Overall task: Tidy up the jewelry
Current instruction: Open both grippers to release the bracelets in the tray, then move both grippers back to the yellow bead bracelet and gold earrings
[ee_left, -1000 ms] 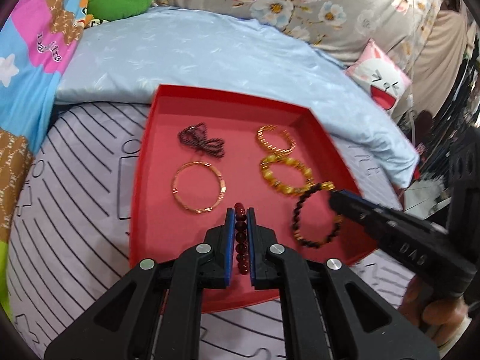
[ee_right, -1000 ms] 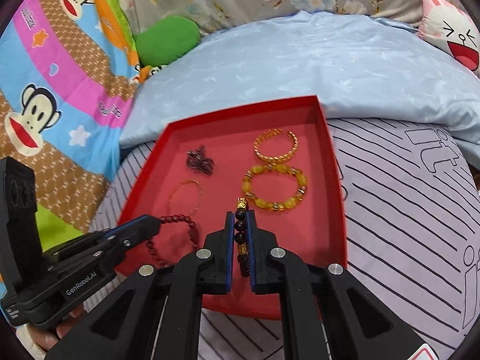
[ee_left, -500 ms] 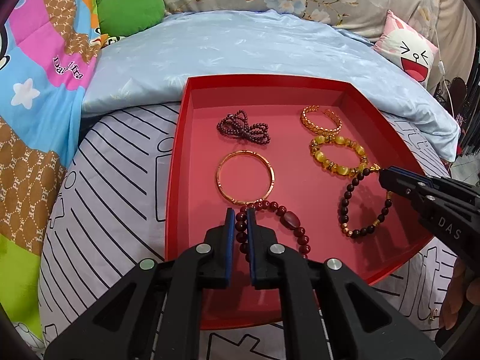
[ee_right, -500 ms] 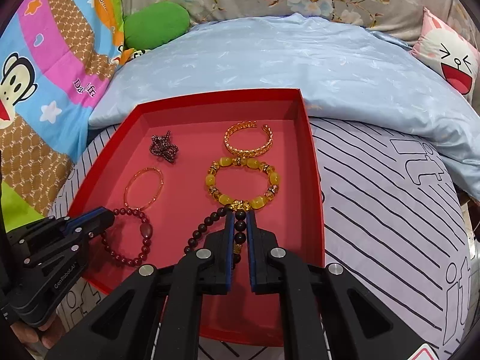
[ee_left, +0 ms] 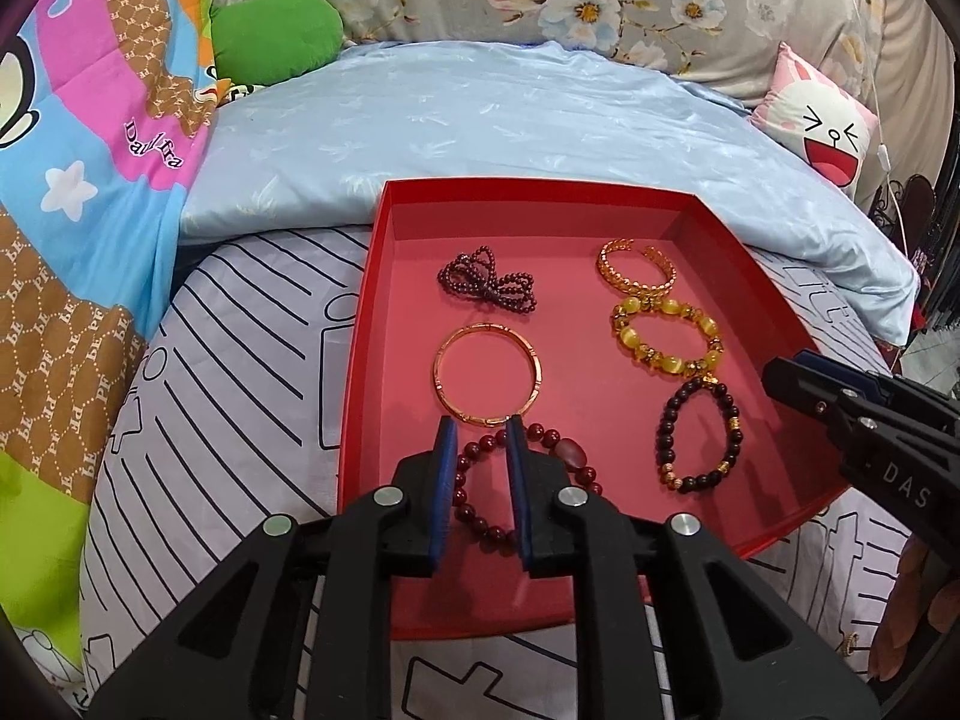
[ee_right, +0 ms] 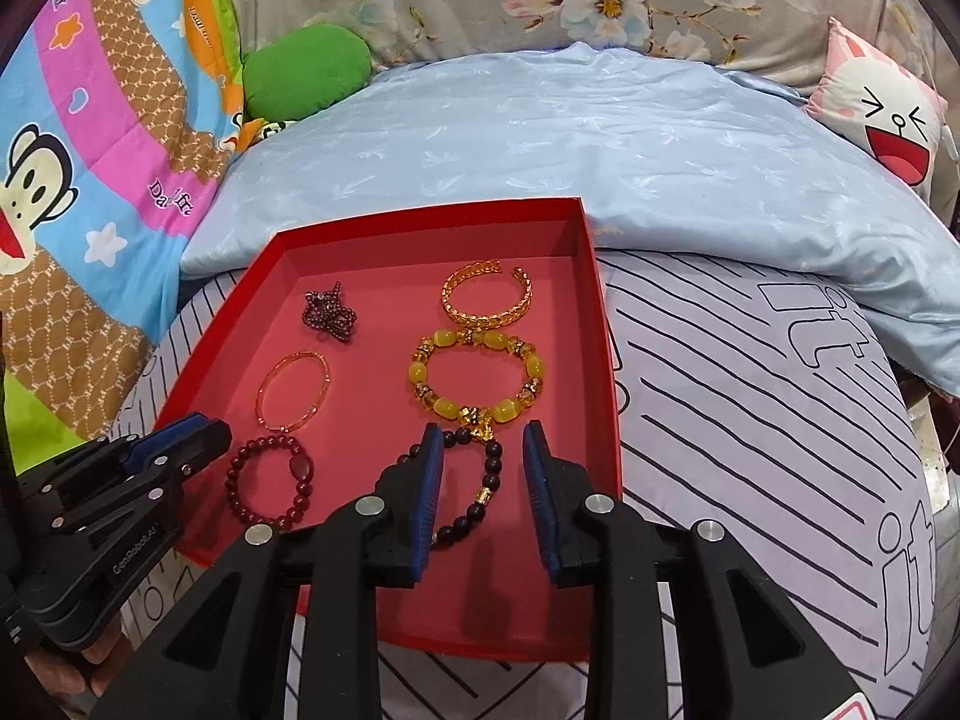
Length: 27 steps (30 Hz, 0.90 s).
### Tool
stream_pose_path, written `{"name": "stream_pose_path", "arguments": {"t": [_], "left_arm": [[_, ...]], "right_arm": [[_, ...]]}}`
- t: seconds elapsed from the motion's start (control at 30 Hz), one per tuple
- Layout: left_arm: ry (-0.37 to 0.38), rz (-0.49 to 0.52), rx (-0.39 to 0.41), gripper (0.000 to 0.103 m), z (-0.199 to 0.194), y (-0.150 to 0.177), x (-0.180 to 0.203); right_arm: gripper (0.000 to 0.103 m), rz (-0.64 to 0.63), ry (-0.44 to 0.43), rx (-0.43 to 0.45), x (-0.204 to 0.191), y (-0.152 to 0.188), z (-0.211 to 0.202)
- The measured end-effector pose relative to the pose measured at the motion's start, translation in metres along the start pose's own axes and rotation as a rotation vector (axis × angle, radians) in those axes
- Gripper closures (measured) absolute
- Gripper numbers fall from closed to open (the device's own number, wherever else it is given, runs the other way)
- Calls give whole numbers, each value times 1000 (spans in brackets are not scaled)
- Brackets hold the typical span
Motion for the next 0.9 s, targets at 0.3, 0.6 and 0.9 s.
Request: {"name": "stream_pose_path", "arguments": {"t": [0.3, 0.6, 0.9], "left_arm": [[8, -5, 19, 85, -32, 9, 3], [15, -8, 4, 84, -60, 37, 4], [31, 1, -39, 79, -82, 84, 7]], "right_arm": [[76, 10, -13, 10, 0, 17, -33], [76, 34, -6, 12, 11, 46, -71], [76, 78, 33, -15, 37, 88, -100]]}}
Point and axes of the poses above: each gripper's, at about its wrist camera, not at the fingertips, and z roughly the way its jaws point, x to its right, y to its underside, the point moved 6 cm from there along z, roughly the way its jaws point, and after that the axes turned 2 degrees about y, right-handed, at the moved point
